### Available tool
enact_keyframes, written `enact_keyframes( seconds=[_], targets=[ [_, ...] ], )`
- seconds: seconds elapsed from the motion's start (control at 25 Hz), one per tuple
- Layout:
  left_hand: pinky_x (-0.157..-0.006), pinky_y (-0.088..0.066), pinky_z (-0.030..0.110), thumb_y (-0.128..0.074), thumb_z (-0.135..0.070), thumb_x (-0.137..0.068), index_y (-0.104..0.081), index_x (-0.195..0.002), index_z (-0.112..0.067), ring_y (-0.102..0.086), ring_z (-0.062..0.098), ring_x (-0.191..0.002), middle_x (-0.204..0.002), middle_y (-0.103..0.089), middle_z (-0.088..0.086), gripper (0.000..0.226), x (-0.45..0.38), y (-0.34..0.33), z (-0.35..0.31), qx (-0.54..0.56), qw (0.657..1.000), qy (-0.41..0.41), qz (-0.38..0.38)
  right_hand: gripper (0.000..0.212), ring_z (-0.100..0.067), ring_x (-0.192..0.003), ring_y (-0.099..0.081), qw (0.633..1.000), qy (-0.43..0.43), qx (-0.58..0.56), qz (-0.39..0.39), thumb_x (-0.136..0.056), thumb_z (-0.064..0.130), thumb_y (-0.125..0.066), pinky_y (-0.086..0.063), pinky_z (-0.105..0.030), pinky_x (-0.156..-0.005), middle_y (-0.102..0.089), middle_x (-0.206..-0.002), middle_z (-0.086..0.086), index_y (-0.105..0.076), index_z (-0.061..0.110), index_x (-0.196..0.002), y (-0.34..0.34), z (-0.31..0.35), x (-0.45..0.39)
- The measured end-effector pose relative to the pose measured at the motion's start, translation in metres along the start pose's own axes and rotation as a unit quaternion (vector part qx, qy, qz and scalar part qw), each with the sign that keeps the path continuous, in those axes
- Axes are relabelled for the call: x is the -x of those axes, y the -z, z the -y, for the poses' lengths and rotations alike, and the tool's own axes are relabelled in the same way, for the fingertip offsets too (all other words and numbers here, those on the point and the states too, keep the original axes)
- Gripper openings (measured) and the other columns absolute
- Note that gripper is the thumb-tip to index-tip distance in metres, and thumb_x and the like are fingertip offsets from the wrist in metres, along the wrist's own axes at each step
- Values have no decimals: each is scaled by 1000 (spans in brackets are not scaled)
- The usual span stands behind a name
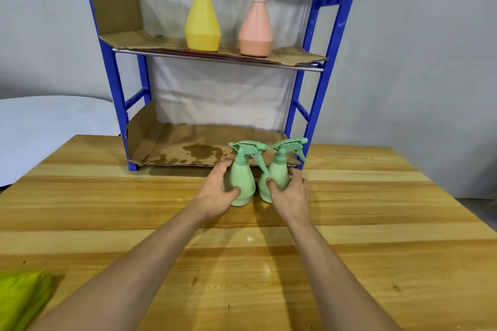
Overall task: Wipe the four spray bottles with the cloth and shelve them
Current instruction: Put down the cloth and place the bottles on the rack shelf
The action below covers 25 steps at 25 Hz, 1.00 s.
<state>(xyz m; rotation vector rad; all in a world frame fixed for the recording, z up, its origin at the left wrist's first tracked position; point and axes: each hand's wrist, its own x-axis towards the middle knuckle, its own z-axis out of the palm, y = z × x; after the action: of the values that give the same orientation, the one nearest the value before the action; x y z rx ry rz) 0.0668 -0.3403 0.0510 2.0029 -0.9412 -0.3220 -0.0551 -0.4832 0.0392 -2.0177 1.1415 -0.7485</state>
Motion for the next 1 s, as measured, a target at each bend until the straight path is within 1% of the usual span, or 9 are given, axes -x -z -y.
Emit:
enact_keyframes(
  seconds=[0.16, 0.24, 0.32, 0.44, 0.52, 0.6, 0.68, 0.8, 1.0],
  targets=[
    [-107, -44, 34, -86, -27, -76, -42, -134, -24, -55, 18, -126, -131, -57, -6, 72, -3, -3, 9, 21, 999, 27, -41, 83, -35, -117, -53, 999, 0, 13, -34, -72, 63, -73, -47, -48, -97, -51, -126, -12, -40, 21, -135, -10, 2, -4],
    [-102, -47, 33, -92, -33, -70, -43, -127, -24, -56, 15, -118, -125, -56, -5, 75, 0, -4, 12, 12, 995, 30, -93, 83, -35, -114, -54, 998, 15, 31, -50, -70, 63, -75, -47, -48, -95, -51, -125, -11, -40, 20, -132, -14, 1, -3],
    [-99, -46, 31, -92, -39, -68, -42, -133, -23, -52, 15, -115, -126, -49, -2, 84, 8, -3, 13, -12, 990, 35, -137, 79, -34, -114, -55, 997, 37, 36, -50, -70, 59, -75, -45, -47, -96, -53, -125, -9, -41, 21, -131, -13, 0, -4],
    [-100, -48, 43, -87, -59, -68, -39, -145, -25, -49, 27, -119, -126, -39, 4, 97, 17, 1, 16, -66, 980, 74, -170, 74, -28, -116, -54, 998, 54, 24, 29, -69, 54, -69, -44, -47, -101, -59, -126, -3, -42, 27, -133, -8, -2, -6],
    [-99, -48, 48, -83, -68, -66, -42, -144, -21, -47, 32, -124, -132, -37, 7, 100, 24, 7, 16, -92, 973, 101, -185, 74, -23, -120, -53, 993, 49, -22, 103, -75, 45, -69, -47, -50, -103, -56, -130, 1, -39, 32, -141, -3, -3, -4],
    [-97, -48, 47, -81, -74, -63, -44, -137, -19, -46, 32, -126, -138, -37, 7, 100, 34, 12, 18, -104, 968, 114, -198, 80, -22, -126, -49, 989, 48, -42, 132, -80, 37, -71, -46, -49, -105, -50, -139, 2, -31, 35, -149, -2, -6, -2],
    [-101, -47, 45, -83, -72, -62, -40, -138, -22, -45, 27, -131, -143, -36, 3, 100, 44, 17, 24, -81, 974, 103, -185, 91, -21, -132, -45, 992, 49, -40, 108, -76, 48, -75, -43, -50, -109, -40, -147, 2, -25, 37, -152, -3, -10, 1],
    [-111, -43, 48, -89, -52, -68, -27, -153, -28, -41, 21, -141, -156, -35, -3, 108, 54, 21, 31, -41, 988, 74, -131, 106, -24, -130, -45, 998, 28, -32, 43, -64, 69, -78, -44, -50, -107, -37, -145, -3, -26, 30, -148, -11, -7, 10],
    [-109, -46, 41, -88, -42, -75, -31, -152, -25, -47, 16, -135, -146, -50, -5, 97, 49, 14, 31, -22, 990, 57, -130, 90, -24, -117, -54, 997, 48, -68, 5, -68, 46, -84, -50, -48, -98, -51, -128, -2, -33, 27, -140, -23, -2, 19]
  ],
)
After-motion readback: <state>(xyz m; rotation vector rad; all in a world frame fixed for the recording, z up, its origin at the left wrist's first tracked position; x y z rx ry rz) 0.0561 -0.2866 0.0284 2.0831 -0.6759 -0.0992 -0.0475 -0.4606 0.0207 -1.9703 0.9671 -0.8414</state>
